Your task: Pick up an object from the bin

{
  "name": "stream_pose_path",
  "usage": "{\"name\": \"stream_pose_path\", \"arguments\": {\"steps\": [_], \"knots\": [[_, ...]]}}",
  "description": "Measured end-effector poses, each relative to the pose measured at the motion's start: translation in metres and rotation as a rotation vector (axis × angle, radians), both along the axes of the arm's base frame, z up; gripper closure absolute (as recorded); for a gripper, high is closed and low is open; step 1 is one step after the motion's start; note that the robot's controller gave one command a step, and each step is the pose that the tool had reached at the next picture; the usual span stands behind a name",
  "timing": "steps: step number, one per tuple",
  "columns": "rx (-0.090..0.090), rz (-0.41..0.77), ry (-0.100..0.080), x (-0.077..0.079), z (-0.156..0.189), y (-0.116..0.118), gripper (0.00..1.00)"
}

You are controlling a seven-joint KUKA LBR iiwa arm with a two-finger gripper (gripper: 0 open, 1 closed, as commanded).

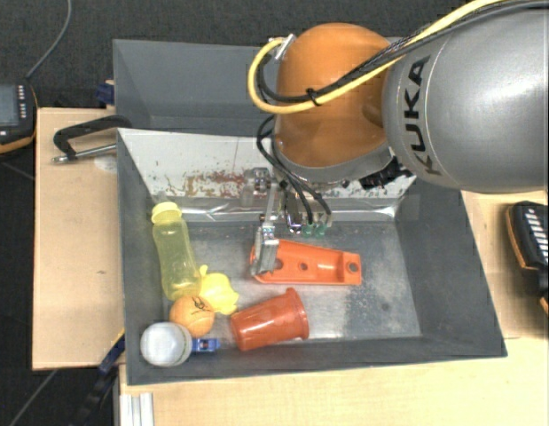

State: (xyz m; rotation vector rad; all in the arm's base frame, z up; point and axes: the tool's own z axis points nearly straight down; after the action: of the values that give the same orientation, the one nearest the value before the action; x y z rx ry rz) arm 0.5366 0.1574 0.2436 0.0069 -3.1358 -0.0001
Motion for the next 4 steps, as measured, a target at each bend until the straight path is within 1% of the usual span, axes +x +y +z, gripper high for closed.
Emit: {"name": "stream_pose_path", "arguments": {"steps": [1,2,3,4], "knots": [[0.002,-0.003,-0.009,0.002,0.005,-0.001,0.0],[0.004,0.058,-0.01,-0.007,-0.042,-0.042,0.0],[0.0,0.051,0.002,-0.026,-0.062,-0.069,0.0],[0.005,0.036,-0.018,-0.023,-0.096,-0.097,0.0]]}}
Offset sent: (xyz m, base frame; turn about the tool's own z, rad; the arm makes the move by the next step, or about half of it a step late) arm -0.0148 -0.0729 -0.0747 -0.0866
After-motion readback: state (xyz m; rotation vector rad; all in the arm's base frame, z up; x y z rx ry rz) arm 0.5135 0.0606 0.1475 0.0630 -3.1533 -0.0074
